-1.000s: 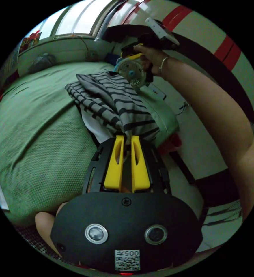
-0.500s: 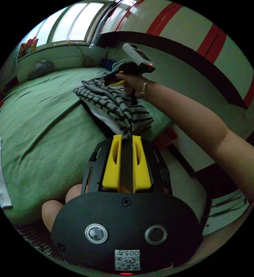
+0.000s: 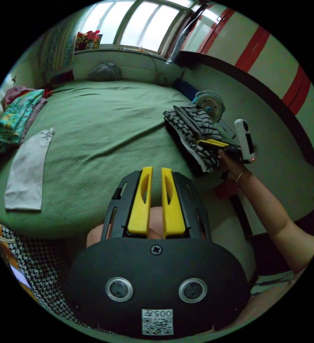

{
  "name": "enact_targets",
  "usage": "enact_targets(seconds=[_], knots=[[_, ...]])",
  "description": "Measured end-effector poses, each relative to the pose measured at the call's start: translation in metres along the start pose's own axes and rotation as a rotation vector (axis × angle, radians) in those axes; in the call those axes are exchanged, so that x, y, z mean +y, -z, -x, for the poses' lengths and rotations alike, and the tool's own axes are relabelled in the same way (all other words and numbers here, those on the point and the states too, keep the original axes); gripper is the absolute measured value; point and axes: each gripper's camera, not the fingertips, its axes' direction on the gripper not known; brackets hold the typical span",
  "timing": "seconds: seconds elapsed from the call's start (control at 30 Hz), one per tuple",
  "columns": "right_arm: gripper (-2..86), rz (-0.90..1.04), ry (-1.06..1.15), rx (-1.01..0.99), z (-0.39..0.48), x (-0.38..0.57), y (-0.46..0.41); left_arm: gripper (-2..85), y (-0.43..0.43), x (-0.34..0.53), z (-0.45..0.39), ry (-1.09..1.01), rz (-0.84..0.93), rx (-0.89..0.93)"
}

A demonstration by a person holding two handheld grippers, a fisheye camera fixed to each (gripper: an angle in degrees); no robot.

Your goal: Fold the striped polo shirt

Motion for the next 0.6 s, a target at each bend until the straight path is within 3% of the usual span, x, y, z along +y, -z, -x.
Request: enact_targets(seconds=[0.17,0.33,0.6], knots=[[10.8,-0.106,0.010,0.126,0.048,0.006,0.023,5.3,0.019,-0.017,0.048,0.048,-0.040,-0.084],[11.6,-0.231,0.064,-0.007,0.118,0.026,0.035,4.9,0.021,-0.063,0.118,0.125,-0.023,-0.194],[11.2,-0.214,0.273,-0.147,0.255,-0.031,0.001,3.4,0.022,-0.144,0.237,0.350,-0.045,-0.381]])
